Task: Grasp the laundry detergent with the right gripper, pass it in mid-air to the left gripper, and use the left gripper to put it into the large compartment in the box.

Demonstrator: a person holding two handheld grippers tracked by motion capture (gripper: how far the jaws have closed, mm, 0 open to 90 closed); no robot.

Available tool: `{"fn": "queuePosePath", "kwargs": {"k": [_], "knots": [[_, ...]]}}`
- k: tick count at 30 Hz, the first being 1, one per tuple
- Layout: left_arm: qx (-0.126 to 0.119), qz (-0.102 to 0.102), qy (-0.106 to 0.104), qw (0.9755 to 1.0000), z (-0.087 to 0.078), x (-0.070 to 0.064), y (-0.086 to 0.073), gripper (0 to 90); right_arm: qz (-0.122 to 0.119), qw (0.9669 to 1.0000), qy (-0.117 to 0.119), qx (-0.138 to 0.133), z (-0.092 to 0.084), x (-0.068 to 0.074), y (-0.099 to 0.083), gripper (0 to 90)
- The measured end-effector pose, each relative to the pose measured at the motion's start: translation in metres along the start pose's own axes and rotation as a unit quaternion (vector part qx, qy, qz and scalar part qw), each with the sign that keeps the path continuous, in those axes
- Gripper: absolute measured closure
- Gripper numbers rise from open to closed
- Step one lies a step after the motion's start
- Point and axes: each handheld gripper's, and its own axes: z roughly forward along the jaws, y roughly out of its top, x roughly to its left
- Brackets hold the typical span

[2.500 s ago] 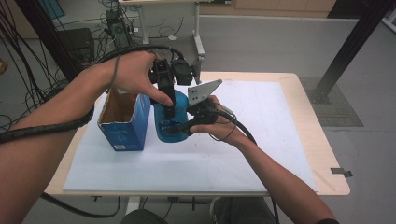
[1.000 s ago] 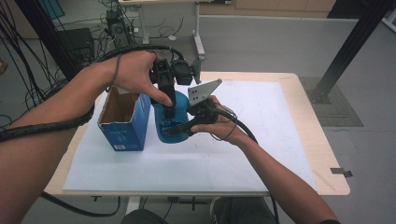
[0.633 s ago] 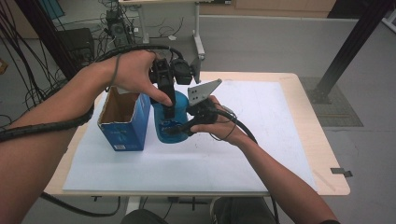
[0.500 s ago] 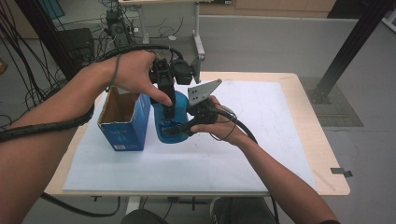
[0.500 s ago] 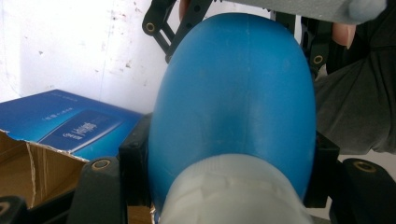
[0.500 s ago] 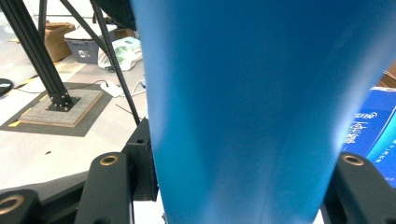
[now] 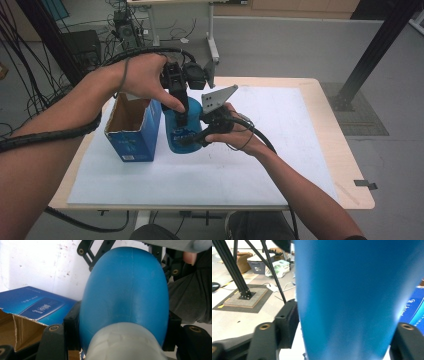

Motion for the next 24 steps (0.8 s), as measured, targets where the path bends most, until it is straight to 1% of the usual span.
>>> {"fn": "queuePosePath", "kwargs": {"k": [1,2,3,5,8,10,11,12,13,14,15,16,17,18,19,20,23,24], "knots": [[0.001,-0.001,0.001,1.0000,-0.001,0.000,0.000,37.3,0.006,1.0000,-0.005,0.005,-0.001,0.001,0.000,29.0],[0.001,-0.005,0.004,1.0000,-0.002,0.001,0.000,37.3,0.009,0.9999,-0.007,0.009,-0.002,0.001,-0.001,26.9],[0.002,-0.006,0.006,1.0000,-0.003,0.002,-0.001,37.3,0.016,0.9997,-0.008,0.016,-0.004,0.001,-0.002,24.3],[0.001,-0.014,0.008,0.9999,-0.005,0.004,-0.002,37.3,0.033,0.9989,-0.018,0.026,-0.010,0.002,-0.005,18.7],[0.004,-0.030,0.009,0.9995,-0.008,0.008,-0.004,37.3,0.053,0.9975,-0.032,0.033,-0.020,0.002,-0.006,15.1],[0.005,-0.044,0.008,0.9990,-0.010,0.011,-0.005,37.3,0.061,0.9960,-0.043,0.050,-0.028,0.001,-0.007,13.0],[0.008,-0.049,0.006,0.9987,-0.012,0.013,-0.006,37.4,0.065,0.9946,-0.052,0.062,-0.032,0.001,-0.008,11.6],[0.007,-0.055,0.005,0.9984,-0.014,0.014,-0.007,37.3,0.068,0.9936,-0.055,0.072,-0.036,0.002,-0.008,11.3],[0.005,-0.068,0.003,0.9977,-0.017,0.016,-0.008,37.4,0.071,0.9927,-0.056,0.080,-0.039,0.002,-0.009,11.3],[0.002,-0.079,0.002,0.9969,-0.020,0.018,-0.010,37.4,0.075,0.9910,-0.058,0.095,-0.044,0.003,-0.010,11.1],[0.001,-0.083,0.002,0.9965,-0.022,0.019,-0.011,37.3,0.077,0.9892,-0.062,0.108,-0.049,0.004,-0.011,10.9],[-0.001,-0.088,0.003,0.9961,-0.024,0.021,-0.012,37.4,0.081,0.9882,-0.063,0.114,-0.052,0.004,-0.012,10.6],[0.000,-0.101,0.003,0.9949,-0.028,0.024,-0.013,37.3,0.085,0.9872,-0.066,0.118,-0.055,0.004,-0.012,9.5],[0.000,-0.107,0.004,0.9943,-0.031,0.025,-0.014,37.3,0.091,0.9847,-0.073,0.130,-0.062,0.004,-0.013,7.2],[0.000,-0.111,0.006,0.9938,-0.034,0.027,-0.015,37.3,0.094,0.9832,-0.078,0.136,-0.066,0.004,-0.014,7.2],[-0.001,-0.118,0.008,0.9929,-0.036,0.028,-0.015,37.3,0.095,0.9820,-0.082,0.141,-0.069,0.004,-0.014,7.1],[0.000,-0.139,0.014,0.9903,-0.045,0.033,-0.016,37.3,0.098,0.9768,-0.099,0.163,-0.085,0.004,-0.013,6.7],[-0.002,-0.148,0.016,0.9889,-0.049,0.035,-0.017,37.3,0.099,0.9758,-0.103,0.166,-0.089,0.004,-0.012,6.6]]}}
